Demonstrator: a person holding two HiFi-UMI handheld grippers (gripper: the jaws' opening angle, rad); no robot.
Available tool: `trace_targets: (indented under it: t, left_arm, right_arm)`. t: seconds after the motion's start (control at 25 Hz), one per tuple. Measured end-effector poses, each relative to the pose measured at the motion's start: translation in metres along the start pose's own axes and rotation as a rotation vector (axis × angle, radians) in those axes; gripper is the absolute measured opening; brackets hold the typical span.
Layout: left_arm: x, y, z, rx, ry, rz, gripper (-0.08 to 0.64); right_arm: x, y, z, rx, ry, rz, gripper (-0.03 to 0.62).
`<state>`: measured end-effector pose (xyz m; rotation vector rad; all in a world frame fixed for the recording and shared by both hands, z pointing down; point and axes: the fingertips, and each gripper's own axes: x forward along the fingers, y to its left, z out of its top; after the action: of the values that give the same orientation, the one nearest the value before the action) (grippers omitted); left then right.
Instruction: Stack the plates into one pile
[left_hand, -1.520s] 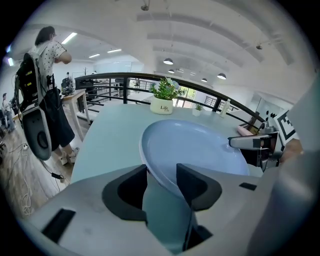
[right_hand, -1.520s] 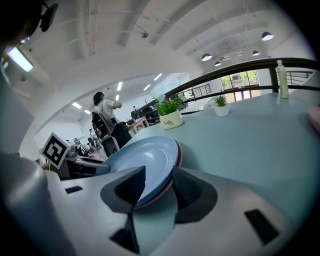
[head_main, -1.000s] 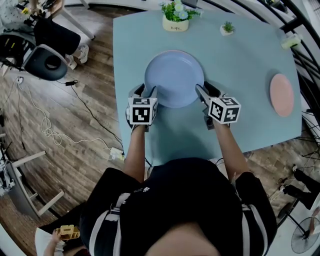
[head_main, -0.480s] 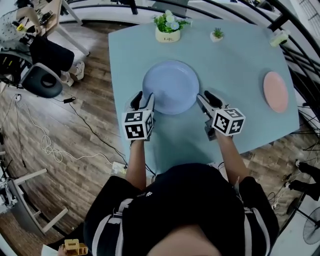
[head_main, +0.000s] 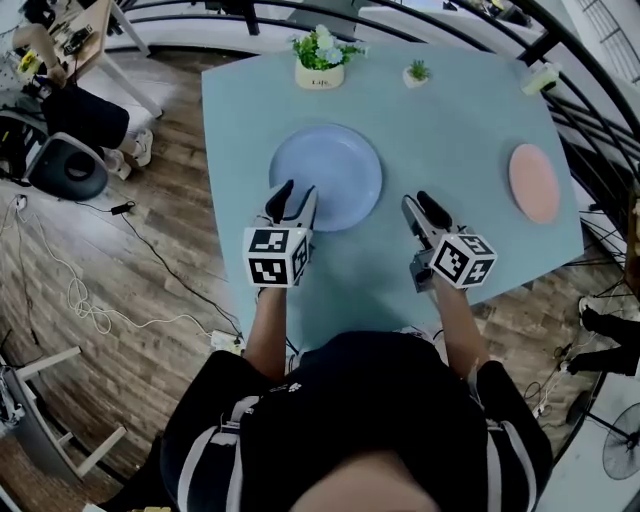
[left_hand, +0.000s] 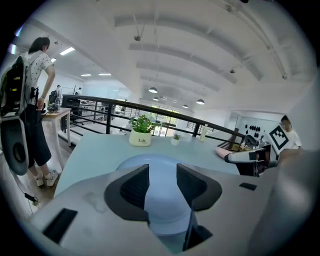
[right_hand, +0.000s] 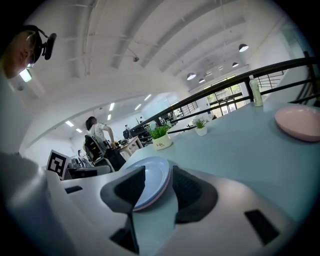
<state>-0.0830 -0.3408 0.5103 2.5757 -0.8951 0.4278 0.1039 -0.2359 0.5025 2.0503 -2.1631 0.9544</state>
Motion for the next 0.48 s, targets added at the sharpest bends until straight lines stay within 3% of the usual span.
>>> trace_targets:
  t: [0.48]
  left_arm:
    - [0.047,-0.111,0.016,0.038,-0.001,-0.092,0.17]
  right_arm:
    - [-0.067,-0.093,0.043,0.012,-0.103,-0.058,0.173]
